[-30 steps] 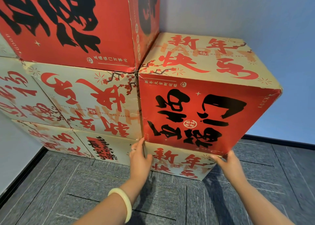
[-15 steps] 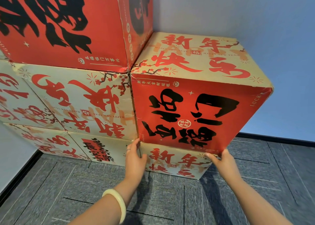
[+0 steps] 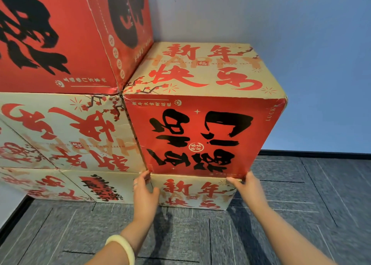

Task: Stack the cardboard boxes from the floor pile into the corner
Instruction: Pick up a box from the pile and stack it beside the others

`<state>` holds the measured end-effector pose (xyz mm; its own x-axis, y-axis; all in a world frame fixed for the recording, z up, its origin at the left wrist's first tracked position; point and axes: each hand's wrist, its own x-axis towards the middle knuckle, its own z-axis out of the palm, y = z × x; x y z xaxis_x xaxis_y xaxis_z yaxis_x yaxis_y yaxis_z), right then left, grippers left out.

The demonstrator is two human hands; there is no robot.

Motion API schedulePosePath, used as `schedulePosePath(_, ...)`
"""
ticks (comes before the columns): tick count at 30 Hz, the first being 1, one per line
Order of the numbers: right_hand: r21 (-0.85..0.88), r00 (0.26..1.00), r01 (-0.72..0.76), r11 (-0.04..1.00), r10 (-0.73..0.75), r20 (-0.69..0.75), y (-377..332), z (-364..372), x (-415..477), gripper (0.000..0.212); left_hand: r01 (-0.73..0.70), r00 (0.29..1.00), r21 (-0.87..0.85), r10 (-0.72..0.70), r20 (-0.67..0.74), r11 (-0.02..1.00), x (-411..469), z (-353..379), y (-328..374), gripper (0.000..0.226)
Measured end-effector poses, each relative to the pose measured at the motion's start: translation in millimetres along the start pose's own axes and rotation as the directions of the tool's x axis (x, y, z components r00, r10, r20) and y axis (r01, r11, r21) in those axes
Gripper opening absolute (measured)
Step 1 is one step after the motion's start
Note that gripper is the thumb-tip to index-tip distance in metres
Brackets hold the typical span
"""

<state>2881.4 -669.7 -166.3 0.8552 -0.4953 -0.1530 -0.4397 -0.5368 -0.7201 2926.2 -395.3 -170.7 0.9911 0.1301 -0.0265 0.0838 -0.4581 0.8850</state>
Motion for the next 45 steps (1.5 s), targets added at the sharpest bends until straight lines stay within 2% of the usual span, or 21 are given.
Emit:
schedulePosePath(10, -0.016, 1.0, 0.023, 1.0, -0.023, 0.013, 1, -2, -1, 0.059, -0.018, 1.0, -0.007, 0.018, -0.008, 1.0, 5, -1, -4, 0.051)
schedulePosePath(25, -0.037, 1.0, 0.009, 0.999, -0.01, -0.025, 4, 1, 0, 0.053, -0.02, 1.0, -0.008, 0.02, -0.008, 1.0, 7, -2, -6, 0.05)
schedulePosePath(29, 0.028, 1.0, -0.003, 1.0, 0.003, 0.01, 4, -1, 0, 0.058, -0.002, 1.0, -0.024, 0.002, -0.017, 1.0, 5, 0, -7, 0.05)
schedulePosePath(33, 0.154, 0.997, -0.01, 0.988, -0.002, 0.079, -2, -7, -5, 0.067, 0.102, 0.994, -0.041, -0.103, -0.027, 0.994, -1, -4, -13, 0.048)
schedulePosePath(37, 0.265, 0.993, -0.065, 0.962, 0.036, 0.116, -3, -17, -24, 0.075, 0.202, 0.979, 0.001, -0.202, 0.008, 0.979, -13, -20, -7, 0.048)
schedulePosePath(45, 0.308, 0.918, -0.356, 0.882, 0.267, 0.294, -30, -49, -89, 0.079, 0.259, 0.944, 0.129, -0.279, 0.174, 0.957, -52, -72, 62, 0.055)
